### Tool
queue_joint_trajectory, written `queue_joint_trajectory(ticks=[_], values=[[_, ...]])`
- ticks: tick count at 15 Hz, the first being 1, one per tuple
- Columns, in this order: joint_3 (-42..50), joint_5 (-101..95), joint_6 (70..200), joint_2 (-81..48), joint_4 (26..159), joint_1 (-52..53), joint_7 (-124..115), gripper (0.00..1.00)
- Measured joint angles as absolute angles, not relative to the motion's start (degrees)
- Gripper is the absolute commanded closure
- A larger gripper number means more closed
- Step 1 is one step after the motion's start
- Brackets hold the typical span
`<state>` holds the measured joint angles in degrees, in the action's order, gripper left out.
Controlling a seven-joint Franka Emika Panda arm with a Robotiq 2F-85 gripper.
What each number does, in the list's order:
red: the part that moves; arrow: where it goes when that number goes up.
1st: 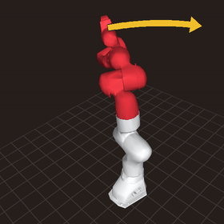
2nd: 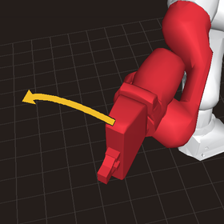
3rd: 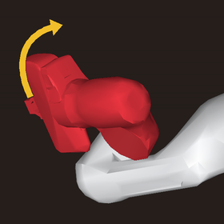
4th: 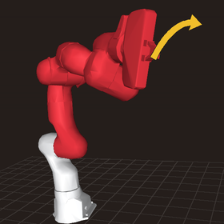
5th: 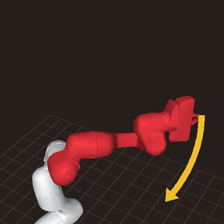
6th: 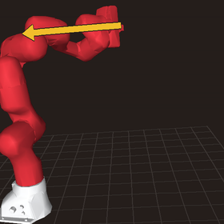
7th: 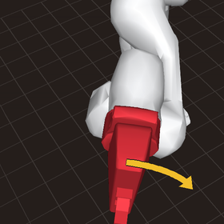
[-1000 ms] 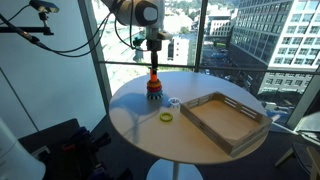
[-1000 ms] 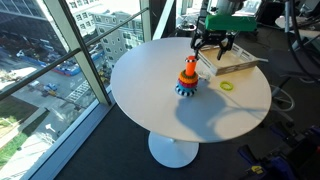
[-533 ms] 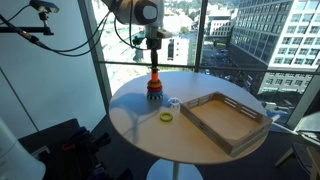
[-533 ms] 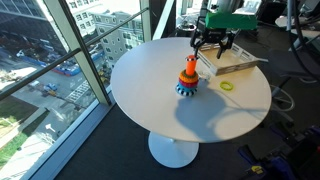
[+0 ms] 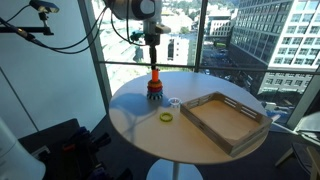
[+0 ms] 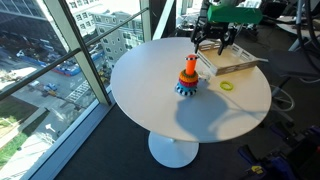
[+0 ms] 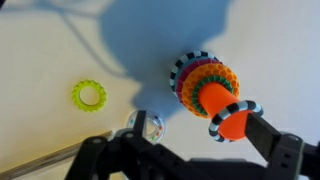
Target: Put the black and white circular object on the orange object
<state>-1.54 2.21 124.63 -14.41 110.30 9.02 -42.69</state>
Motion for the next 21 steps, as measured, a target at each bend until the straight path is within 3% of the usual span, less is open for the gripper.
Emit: queue_joint_trajectory(ticks=[21], values=[[-1.4,2.2,124.3,-14.5,112.7,8.8,-42.6,0.00]])
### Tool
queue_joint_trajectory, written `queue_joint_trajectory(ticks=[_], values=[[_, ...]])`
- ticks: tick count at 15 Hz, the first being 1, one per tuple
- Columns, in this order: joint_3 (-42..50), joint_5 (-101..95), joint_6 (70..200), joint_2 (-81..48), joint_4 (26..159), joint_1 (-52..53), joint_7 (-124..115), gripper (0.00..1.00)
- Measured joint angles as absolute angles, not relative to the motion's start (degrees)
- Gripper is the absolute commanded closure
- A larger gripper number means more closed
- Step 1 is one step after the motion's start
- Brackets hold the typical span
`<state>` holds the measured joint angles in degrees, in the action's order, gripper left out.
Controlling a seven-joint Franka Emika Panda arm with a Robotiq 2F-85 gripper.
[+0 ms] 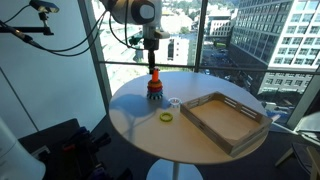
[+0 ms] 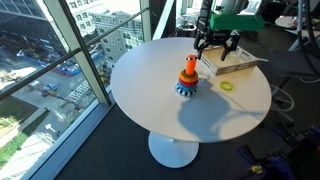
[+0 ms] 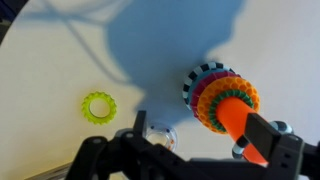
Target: Put the black and white circular object on the orange object
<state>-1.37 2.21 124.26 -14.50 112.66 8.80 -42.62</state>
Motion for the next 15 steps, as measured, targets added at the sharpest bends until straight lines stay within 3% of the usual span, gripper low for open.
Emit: queue_joint_trajectory(ticks=[15], values=[[-1.4,2.2,127.5,-14.5,112.7,8.8,-42.4,0.00]])
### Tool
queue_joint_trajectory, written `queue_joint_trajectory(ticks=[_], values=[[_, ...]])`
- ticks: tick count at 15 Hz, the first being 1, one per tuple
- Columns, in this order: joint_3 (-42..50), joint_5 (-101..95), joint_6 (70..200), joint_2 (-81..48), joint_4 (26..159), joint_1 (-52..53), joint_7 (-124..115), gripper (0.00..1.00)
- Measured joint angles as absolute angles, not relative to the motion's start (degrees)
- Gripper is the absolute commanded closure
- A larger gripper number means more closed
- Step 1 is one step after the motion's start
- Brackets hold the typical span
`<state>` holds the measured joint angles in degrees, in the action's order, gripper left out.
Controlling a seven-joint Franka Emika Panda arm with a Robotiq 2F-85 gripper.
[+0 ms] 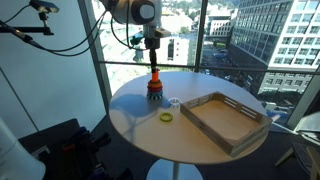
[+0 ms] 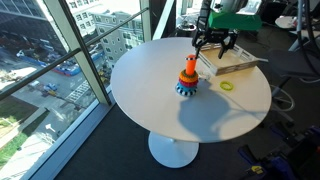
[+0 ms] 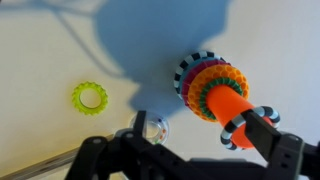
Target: Put the black and white circular object on the orange object
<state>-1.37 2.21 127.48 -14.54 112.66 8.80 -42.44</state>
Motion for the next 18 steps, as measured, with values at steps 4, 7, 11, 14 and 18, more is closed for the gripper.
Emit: queue_joint_trajectory(ticks=[4,7,11,14,18], values=[[-1.4,2.2,127.8,-15.1,112.7,8.8,-42.3,0.00],[-1.4,2.2,128.3,-15.7,112.7,8.8,-42.3,0.00],[-1.4,2.2,128.8,-15.9,112.7,8.8,-42.2,0.00],[-1.4,2.2,128.9,-15.9,112.7,8.8,-42.2,0.00],[-1.4,2.2,128.4,-15.8,112.7,8.8,-41.9,0.00]])
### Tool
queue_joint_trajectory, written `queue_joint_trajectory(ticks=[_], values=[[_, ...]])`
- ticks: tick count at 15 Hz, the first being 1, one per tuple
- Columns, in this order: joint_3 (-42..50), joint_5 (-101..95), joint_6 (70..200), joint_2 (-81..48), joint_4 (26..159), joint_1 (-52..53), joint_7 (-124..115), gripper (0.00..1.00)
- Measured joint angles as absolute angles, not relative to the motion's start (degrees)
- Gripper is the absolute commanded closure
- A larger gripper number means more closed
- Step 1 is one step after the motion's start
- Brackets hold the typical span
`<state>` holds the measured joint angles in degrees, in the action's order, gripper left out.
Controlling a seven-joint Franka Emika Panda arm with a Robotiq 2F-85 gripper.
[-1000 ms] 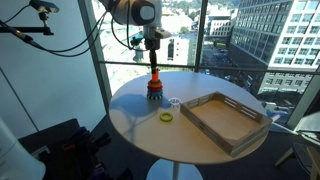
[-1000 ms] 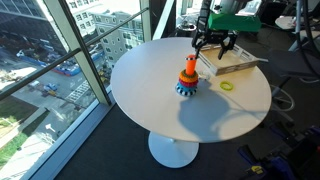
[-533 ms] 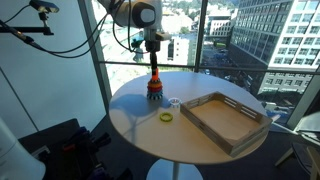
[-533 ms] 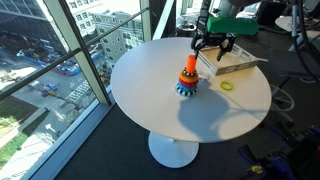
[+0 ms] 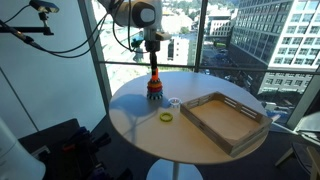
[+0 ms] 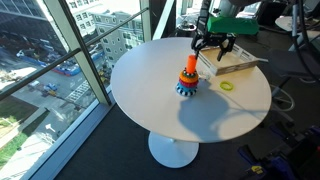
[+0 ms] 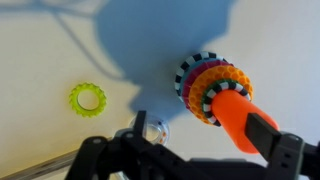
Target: Put the black and white circular object on the orange object
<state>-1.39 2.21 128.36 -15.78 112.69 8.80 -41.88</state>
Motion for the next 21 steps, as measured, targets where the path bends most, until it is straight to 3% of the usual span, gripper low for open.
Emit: queue_joint_trajectory(ticks=[11,21], values=[[-1.6,1.9,122.5,-10.7,114.0,8.8,-34.4,0.00],[-2.8,-2.0,108.4,-2.5,115.3,8.8,-24.8,0.00]])
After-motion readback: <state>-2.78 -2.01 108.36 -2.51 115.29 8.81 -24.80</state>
